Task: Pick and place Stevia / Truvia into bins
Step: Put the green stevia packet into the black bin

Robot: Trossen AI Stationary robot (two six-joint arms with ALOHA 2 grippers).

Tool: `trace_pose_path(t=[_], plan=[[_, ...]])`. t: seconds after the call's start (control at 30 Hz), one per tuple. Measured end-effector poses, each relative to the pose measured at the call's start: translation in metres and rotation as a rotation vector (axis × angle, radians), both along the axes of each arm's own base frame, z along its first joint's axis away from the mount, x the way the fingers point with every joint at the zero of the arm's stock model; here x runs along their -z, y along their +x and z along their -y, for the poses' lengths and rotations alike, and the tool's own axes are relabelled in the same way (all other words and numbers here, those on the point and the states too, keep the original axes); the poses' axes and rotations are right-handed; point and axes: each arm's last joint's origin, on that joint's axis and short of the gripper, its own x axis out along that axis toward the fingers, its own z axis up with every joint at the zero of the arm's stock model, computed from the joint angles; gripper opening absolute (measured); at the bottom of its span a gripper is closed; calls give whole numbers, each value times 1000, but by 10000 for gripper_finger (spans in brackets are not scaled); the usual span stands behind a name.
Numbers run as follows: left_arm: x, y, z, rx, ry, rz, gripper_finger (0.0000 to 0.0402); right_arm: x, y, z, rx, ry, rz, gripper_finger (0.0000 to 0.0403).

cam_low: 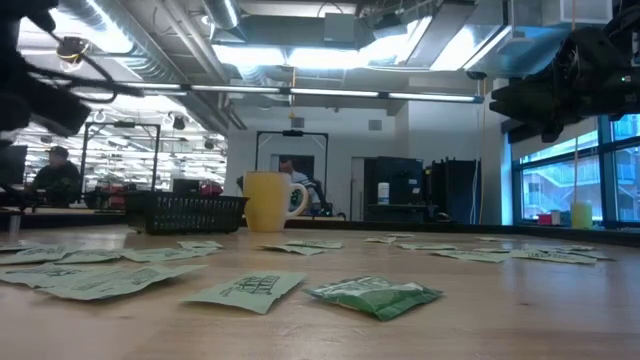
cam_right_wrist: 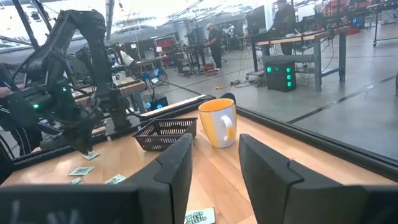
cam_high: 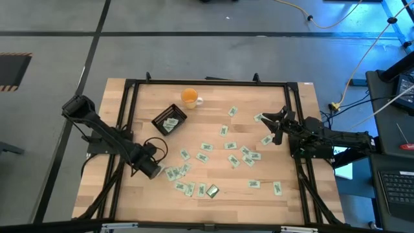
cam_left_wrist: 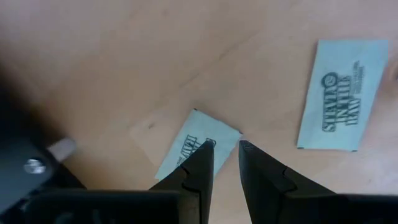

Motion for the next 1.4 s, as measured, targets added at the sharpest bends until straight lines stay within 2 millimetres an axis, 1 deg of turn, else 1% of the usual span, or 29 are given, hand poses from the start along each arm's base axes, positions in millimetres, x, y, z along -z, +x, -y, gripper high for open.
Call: trace_pose_path(t=[0.17,0.33,0.53,0.83,1.27,1.4], plan=[[13,-4,-3,-52,-20,10,70,0,0,0,-1,0,0,135],[18,-7,-5,-57,-23,12,70,0,0,0,-1,0,0,135],[18,-8,-5,-57,-18,9,63,0,0,0,0,0,0,135],[19,-9,-6,-57,-11,1,6,0,0,0,0,0,0,135],[19,-7,-6,-54,4,26,5,0,0,0,0,0,0,135],[14,-2,-2,-19,0,50,3,0,0,0,0,0,0,135]])
